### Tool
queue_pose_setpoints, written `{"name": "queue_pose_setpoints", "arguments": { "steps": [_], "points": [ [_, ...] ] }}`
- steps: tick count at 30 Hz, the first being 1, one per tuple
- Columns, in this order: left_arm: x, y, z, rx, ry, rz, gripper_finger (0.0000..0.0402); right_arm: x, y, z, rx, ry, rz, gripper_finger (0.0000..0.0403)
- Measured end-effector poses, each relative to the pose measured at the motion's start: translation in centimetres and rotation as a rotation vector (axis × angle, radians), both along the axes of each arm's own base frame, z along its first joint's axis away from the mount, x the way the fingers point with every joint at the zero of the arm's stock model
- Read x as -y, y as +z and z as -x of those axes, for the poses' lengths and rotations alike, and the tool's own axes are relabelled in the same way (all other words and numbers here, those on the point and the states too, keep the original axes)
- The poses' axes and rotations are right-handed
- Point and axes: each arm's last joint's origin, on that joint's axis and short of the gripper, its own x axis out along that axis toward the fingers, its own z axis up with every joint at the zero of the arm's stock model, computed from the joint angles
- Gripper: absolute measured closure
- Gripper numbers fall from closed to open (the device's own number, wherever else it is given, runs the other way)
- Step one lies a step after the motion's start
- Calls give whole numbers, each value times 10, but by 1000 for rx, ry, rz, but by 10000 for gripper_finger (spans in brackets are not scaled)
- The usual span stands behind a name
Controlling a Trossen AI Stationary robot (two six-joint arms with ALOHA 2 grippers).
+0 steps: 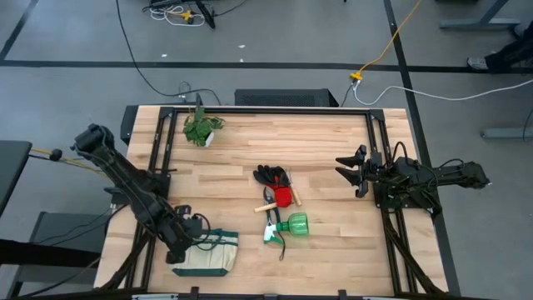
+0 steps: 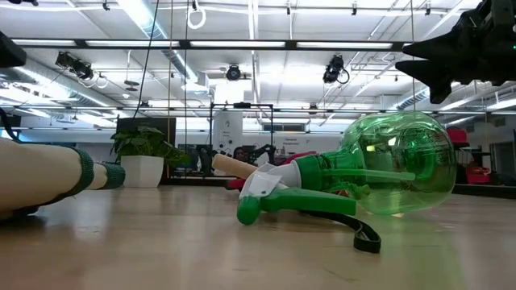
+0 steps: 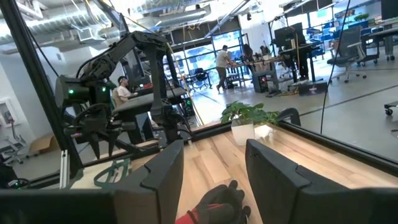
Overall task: Pick & Place Garden tools in Gardening bag
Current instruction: Prepare the gardening bag
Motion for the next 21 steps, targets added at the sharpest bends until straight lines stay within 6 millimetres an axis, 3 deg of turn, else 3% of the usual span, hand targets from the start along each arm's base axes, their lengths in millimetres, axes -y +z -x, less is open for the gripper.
{"name": "queue_pose_setpoints", "arguments": {
  "steps": [21],
  "points": [
    [-1, -1, -2, 47, -44, -50, 255, 0, 0, 0, 0, 0, 0, 230]
  ]
}}
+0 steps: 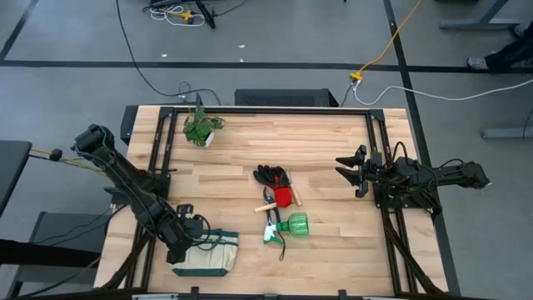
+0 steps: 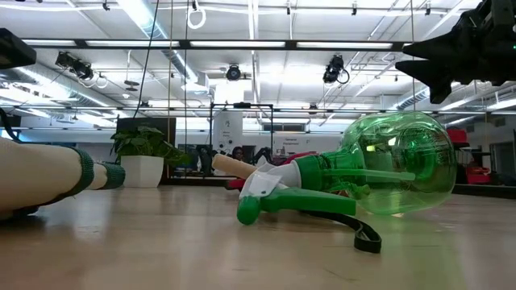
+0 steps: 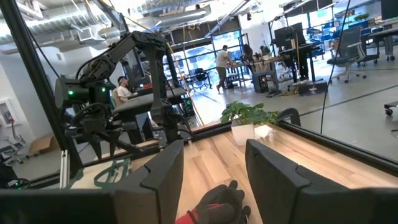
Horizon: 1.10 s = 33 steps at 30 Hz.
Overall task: Pick & Place Garden tools in Gardening bag
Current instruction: Prepare the gardening bag
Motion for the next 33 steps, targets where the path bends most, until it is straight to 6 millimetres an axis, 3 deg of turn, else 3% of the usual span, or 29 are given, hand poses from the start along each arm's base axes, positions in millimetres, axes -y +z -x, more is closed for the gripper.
{"name": "queue_pose_setpoints", "arguments": {
  "steps": [33],
  "points": [
    [17, -34, -17, -17, -117, -90, 255, 0, 0, 0, 0, 1, 0, 230]
  ]
}}
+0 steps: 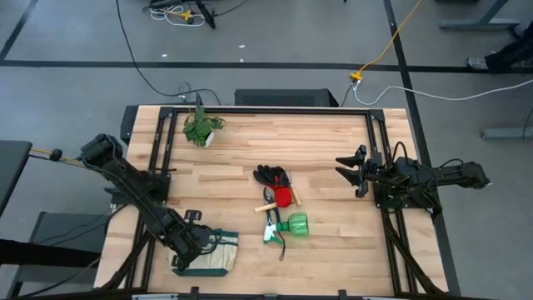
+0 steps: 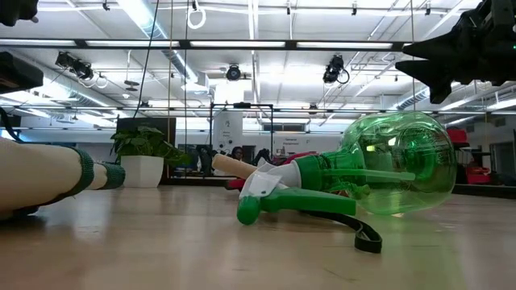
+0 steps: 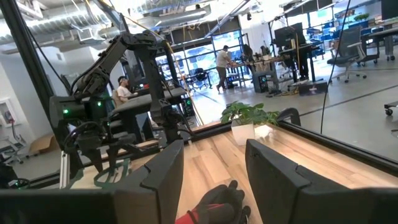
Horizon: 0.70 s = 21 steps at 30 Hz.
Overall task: Pick & Place Garden tools in Gardening bag
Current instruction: Prepare the gardening bag
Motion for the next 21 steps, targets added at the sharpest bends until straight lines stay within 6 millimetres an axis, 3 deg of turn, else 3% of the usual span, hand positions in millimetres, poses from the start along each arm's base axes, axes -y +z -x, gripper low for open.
{"name": "queue_pose_setpoints", "arguments": {
  "steps": [17, 21],
  "points": [
    [0, 0, 0, 1, -2, -5, 288, 0, 0, 0, 0, 0, 0, 230],
    [0, 0, 0, 1, -2, -5, 311, 0, 0, 0, 0, 0, 0, 230]
  ]
}}
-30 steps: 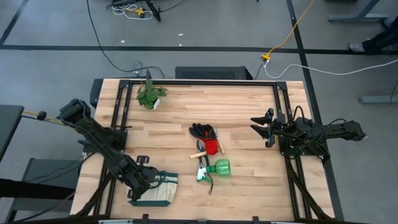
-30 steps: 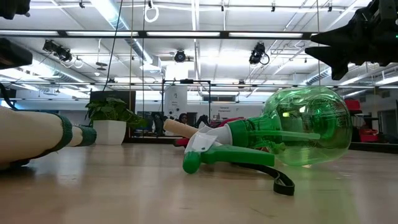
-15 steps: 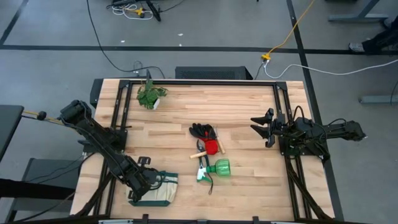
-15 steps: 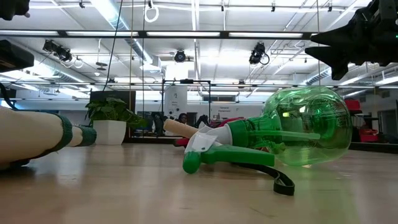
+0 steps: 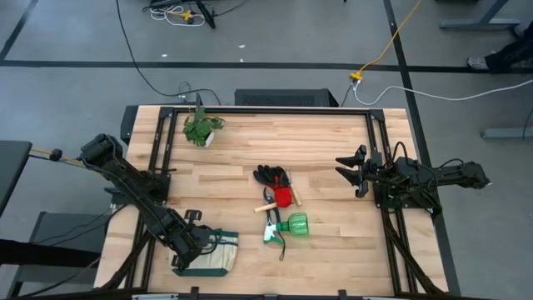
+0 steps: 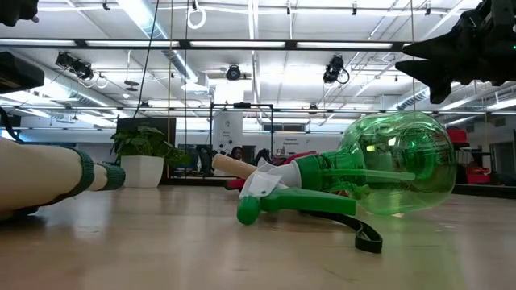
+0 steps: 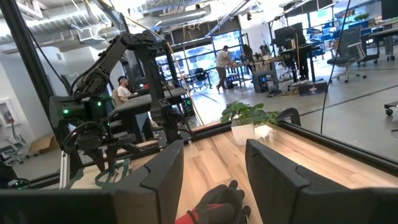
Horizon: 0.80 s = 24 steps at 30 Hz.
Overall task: Pick & Place Garden tools in Gardening bag
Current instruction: Prepare the gardening bag
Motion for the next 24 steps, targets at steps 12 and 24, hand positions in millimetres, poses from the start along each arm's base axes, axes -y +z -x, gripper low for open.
{"name": "queue_pose_setpoints", "arguments": {
  "steps": [12, 24],
  "points": [
    [0, 0, 1, -19, -7, 16, 393, 0, 0, 0, 0, 0, 0, 230],
    [-8, -2, 2, -54, -5, -52, 398, 0, 0, 0, 0, 0, 0, 230]
  ]
}}
